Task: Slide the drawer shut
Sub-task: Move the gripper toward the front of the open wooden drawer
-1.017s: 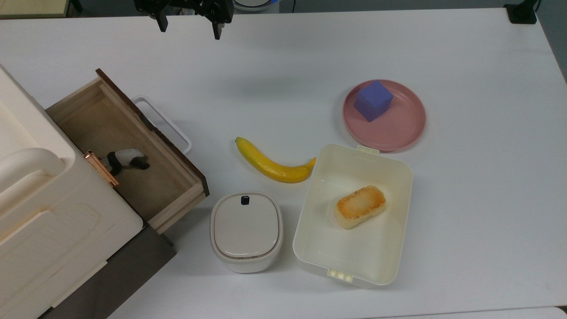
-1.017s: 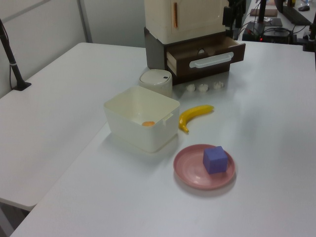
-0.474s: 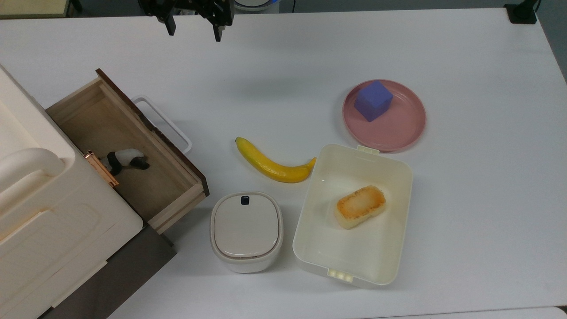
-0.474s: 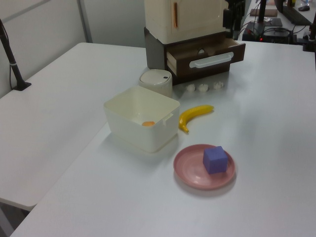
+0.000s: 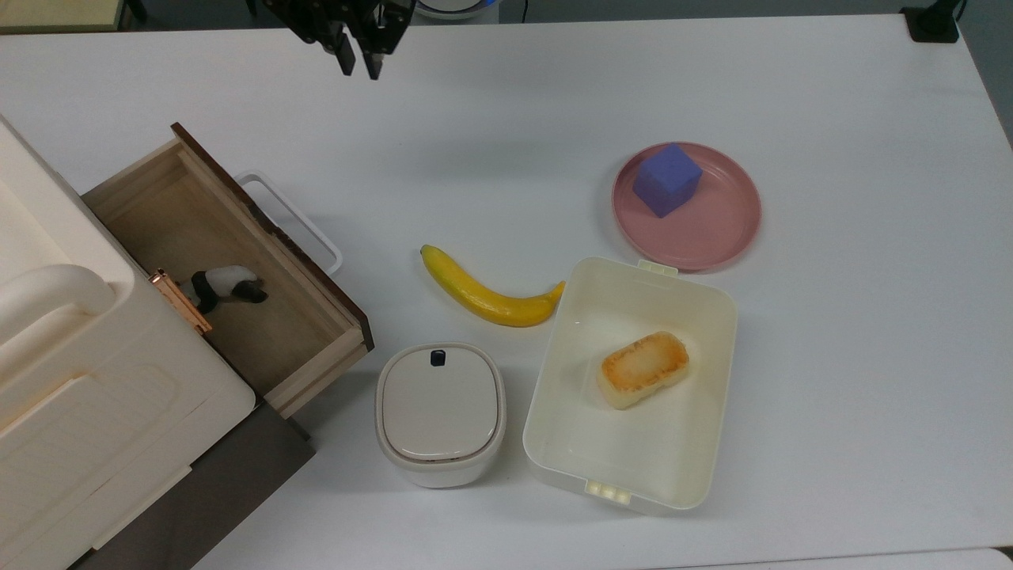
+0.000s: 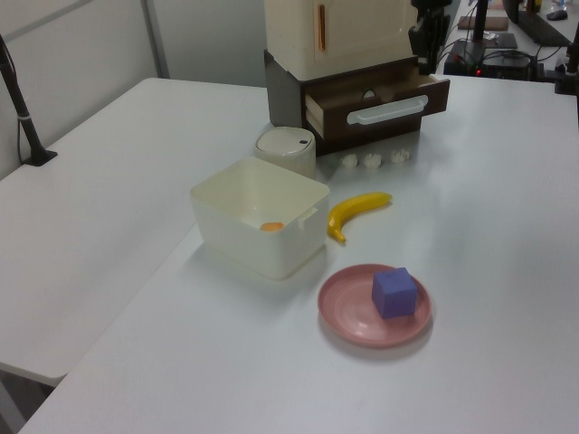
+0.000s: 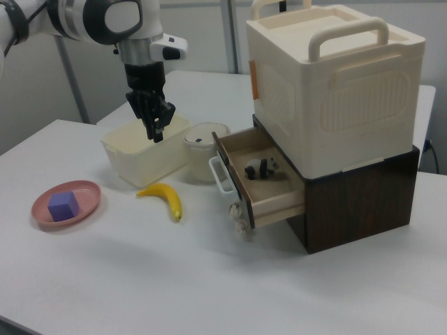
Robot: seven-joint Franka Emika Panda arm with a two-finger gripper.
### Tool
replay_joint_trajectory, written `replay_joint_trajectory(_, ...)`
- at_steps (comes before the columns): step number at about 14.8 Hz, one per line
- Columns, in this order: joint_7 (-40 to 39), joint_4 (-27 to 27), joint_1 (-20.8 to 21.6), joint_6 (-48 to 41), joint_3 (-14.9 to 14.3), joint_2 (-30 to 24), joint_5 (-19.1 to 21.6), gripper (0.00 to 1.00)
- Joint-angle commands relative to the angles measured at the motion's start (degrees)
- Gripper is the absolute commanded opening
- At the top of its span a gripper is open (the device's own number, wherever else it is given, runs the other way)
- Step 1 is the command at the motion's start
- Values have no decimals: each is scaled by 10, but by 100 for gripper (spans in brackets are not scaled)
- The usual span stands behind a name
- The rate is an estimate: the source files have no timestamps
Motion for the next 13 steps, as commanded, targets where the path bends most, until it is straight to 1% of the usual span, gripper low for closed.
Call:
replay_joint_trajectory(1, 95, -18, -3, -6, -3, -9, 13, 21)
replay_joint_trajectory(4, 141, -29, -26, 15, -2, 4, 26, 21)
replay_joint_trajectory(7, 205, -53, -39, 81, -3, 26, 29, 21)
replay_joint_trajectory(10, 224, -85, -43, 144, -3, 37, 30, 21)
replay_joint_trajectory(12, 232, -86, -42, 170, -3, 61, 29, 21)
replay_joint_trajectory(13, 232, -82, -42, 186, -3, 83, 27, 21)
